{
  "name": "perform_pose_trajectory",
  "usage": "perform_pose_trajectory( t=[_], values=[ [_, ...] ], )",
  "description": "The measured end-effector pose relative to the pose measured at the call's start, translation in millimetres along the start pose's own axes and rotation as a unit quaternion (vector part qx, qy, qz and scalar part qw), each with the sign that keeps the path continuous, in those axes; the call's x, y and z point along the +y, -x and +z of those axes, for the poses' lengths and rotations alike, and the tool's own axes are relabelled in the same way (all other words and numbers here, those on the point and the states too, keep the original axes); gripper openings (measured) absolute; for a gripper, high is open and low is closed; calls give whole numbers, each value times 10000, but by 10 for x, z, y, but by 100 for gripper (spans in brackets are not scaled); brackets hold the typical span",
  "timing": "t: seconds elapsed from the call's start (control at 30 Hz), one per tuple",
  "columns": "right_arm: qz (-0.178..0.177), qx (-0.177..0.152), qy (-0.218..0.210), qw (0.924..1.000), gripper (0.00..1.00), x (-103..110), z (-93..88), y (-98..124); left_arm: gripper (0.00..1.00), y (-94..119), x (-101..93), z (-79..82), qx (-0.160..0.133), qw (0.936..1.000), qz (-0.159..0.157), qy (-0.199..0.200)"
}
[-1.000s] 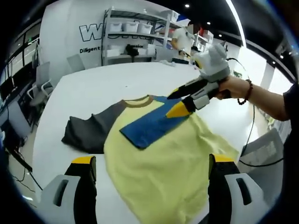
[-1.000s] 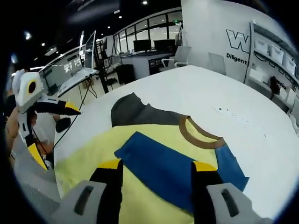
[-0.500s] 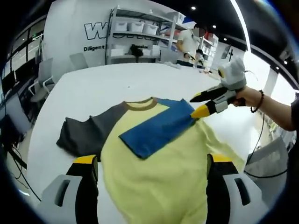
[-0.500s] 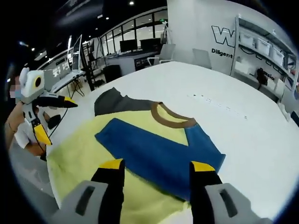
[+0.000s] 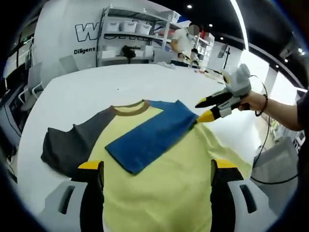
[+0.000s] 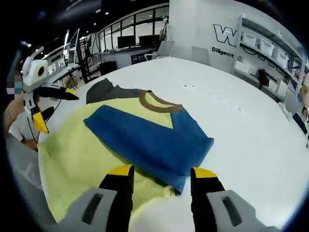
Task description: Fold the garment on the visible template until the final outline fits inside the template.
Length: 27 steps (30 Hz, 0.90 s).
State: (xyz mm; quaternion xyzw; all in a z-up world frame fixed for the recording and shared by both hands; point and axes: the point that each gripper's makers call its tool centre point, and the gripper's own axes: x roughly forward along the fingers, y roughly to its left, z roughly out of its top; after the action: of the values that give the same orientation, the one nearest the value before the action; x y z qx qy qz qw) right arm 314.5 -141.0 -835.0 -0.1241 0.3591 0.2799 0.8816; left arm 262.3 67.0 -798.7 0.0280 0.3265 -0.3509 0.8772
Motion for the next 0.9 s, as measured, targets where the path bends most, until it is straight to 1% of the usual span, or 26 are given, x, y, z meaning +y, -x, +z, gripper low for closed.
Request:
perform_pose_trajectory(
  t=[0.1, 0.23, 0.43, 0.6, 0.73, 0.77, 0.9],
  values=[
    [-47, 94, 48, 9999, 38, -38, -80, 7, 90, -89, -34, -12, 57, 9999, -111, -19],
    [-96, 126, 21, 9999, 35, -83, -146, 1, 89, -183, -76, -37, 116, 9997, -223, -33],
    [-258, 259, 113, 9993, 21, -170, -273, -37, 88, -333, -126, -78, 200, 9990, -404, -30],
    [-358, 263, 66, 9990, 11, -216, -305, -64, 88, -441, -155, -84, 203, 9980, -590, -3],
    [-467, 265, 160, 9984, 1, -240, -319, -68, 89, -507, -186, -131, 304, 9972, -683, -15],
    [-484, 262, 251, 9982, 0, -237, -320, -63, 90, -522, -183, -151, 332, 9970, -693, 1],
    [-584, 243, 346, 9974, 0, -240, -323, -40, 90, -551, -175, -237, 458, 9963, -729, 30]
  ],
)
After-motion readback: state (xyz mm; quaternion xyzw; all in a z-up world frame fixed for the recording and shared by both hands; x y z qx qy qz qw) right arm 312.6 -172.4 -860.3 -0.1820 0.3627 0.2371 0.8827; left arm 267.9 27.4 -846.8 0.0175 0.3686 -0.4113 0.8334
